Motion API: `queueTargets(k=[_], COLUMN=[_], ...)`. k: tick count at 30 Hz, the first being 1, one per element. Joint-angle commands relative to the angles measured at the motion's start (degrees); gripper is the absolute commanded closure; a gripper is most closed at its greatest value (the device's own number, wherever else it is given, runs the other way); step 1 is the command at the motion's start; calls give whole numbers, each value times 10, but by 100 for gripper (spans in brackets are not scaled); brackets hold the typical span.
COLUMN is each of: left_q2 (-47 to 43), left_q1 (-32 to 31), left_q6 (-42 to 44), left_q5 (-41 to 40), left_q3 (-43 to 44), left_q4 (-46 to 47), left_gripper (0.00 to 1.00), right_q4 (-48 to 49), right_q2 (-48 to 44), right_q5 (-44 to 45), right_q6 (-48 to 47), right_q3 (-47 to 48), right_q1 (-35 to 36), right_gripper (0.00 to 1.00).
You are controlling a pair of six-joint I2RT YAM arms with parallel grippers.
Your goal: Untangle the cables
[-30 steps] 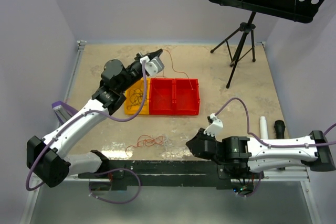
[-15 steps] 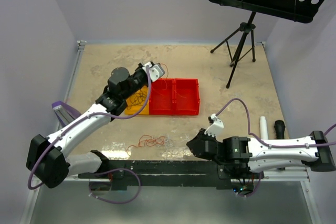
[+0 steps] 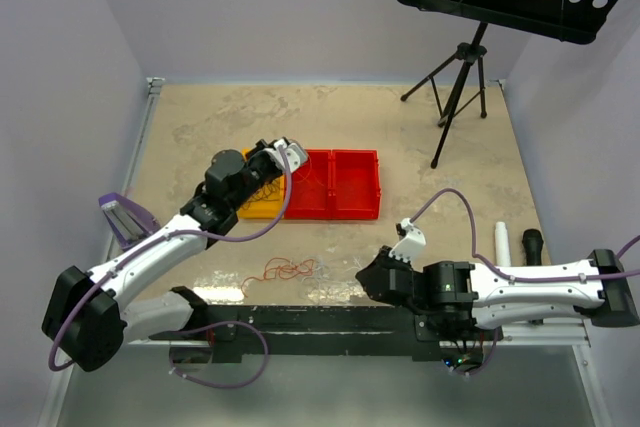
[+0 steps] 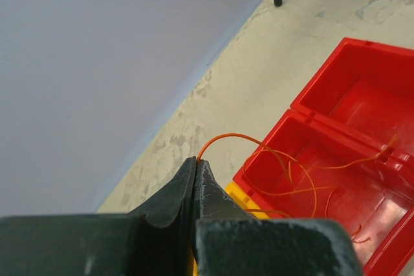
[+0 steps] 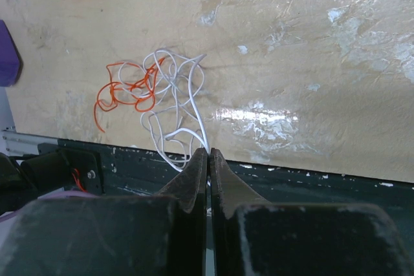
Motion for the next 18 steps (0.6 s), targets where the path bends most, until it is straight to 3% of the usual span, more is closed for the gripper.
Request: queueTargets(k=[1,10,18], left_q2=[-16,-19,62], left_q1=[1,1,-7], left_q6=[5,27,59], left_q5=[-71,-47,-1], left_q3=[-12,-32,16], left_q4=[36,22,-3], left_gripper=[100,100,100], right_q4=[9,18,35], right_q2=[2,10,11], right_q5=[7,7,7], right_q6=[19,13,14], right_q3=[-8,-6,-11], right_q1=[3,3,2], right_gripper=[100,100,100])
